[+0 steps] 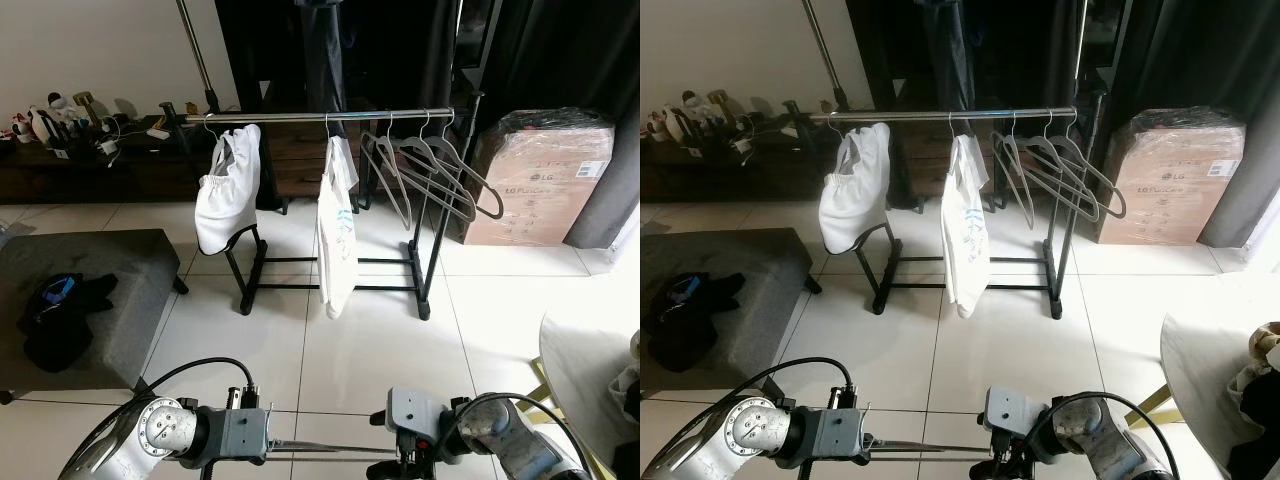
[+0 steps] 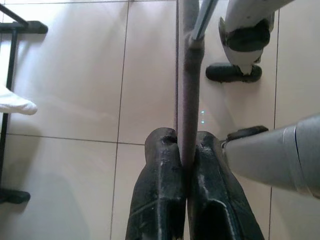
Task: Hang hanger
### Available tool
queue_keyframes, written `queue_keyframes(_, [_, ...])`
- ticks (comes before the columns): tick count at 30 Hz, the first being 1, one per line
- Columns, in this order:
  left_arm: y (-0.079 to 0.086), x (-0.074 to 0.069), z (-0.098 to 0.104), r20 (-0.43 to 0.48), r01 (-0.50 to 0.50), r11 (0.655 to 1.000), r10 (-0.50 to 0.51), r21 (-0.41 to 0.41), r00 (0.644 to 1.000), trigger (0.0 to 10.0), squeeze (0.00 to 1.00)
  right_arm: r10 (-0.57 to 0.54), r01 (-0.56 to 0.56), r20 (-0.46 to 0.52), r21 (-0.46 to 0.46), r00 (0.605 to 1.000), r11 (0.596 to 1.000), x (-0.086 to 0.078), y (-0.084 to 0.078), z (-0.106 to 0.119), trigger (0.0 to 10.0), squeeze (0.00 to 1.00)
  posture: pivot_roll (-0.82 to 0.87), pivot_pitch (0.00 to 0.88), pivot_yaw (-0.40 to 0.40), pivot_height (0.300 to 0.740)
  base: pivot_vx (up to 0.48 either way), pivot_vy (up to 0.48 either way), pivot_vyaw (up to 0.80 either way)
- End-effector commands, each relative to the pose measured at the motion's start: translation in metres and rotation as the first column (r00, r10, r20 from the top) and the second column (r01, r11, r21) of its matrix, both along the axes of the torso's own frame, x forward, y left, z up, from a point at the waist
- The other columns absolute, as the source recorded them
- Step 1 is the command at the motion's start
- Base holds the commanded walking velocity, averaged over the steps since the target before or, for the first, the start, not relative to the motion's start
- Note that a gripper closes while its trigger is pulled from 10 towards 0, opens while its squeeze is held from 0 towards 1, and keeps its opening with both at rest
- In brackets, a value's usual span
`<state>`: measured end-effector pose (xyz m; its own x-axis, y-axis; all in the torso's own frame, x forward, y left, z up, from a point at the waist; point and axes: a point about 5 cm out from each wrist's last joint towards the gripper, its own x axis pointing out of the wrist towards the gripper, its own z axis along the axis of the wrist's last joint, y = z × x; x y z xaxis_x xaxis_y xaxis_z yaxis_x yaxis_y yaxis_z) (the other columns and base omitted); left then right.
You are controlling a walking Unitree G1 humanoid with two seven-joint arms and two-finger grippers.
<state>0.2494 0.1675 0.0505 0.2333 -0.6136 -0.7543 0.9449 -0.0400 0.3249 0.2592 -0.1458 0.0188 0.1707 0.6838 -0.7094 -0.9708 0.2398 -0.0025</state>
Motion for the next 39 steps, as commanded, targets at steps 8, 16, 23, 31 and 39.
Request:
queue_keyframes(8, [0.0011,0.0037,0.0004,0.016,0.0,1.0,0.0,0.016,1.0,10.0,0.0,-0.033,0.033,-0.006,-0.016,0.999,0.999,-0.0023,0.0016,-0.0083,0.0,0.0,-0.04,0.058,0.075,0.74,0.0,0.0,0.0])
queue_keyframes(16, [0.0008,0.0045,0.0014,0.02,-0.005,1.0,0.004,0.01,1.0,10.0,0.0,-0.058,0.058,0.01,-0.005,0.998,0.998,0.0005,0.0016,-0.0081,0.0,0.0,-0.04,0.068,0.077,0.74,0.0,0.0,0.0])
queue_keyframes(23, [0.0005,0.0054,0.0029,0.025,-0.008,1.0,0.008,0.0,1.0,10.0,0.0,-0.052,0.052,0.0,0.009,0.999,0.999,0.0002,0.0024,-0.0082,0.0,0.0,-0.04,0.072,0.08,0.74,0.0,0.0,0.0])
queue_keyframes(31, [0.0013,0.0058,0.0041,0.027,-0.008,1.0,0.008,-0.001,1.0,10.0,0.0,-0.058,0.058,0.0,0.019,0.998,0.998,0.0009,0.0032,-0.0076,0.0,0.0,-0.03,0.075,0.084,0.74,0.0,0.0,0.0])
queue_keyframes(39, [0.0022,0.0091,0.0063,0.059,-0.038,0.999,0.039,-0.01,0.998,10.0,0.0,-0.068,0.068,-0.004,0.018,0.998,0.998,0.0001,0.0021,-0.0096,0.0,0.0,-0.03,0.078,0.084,0.74,0.0,0.0,0.0])
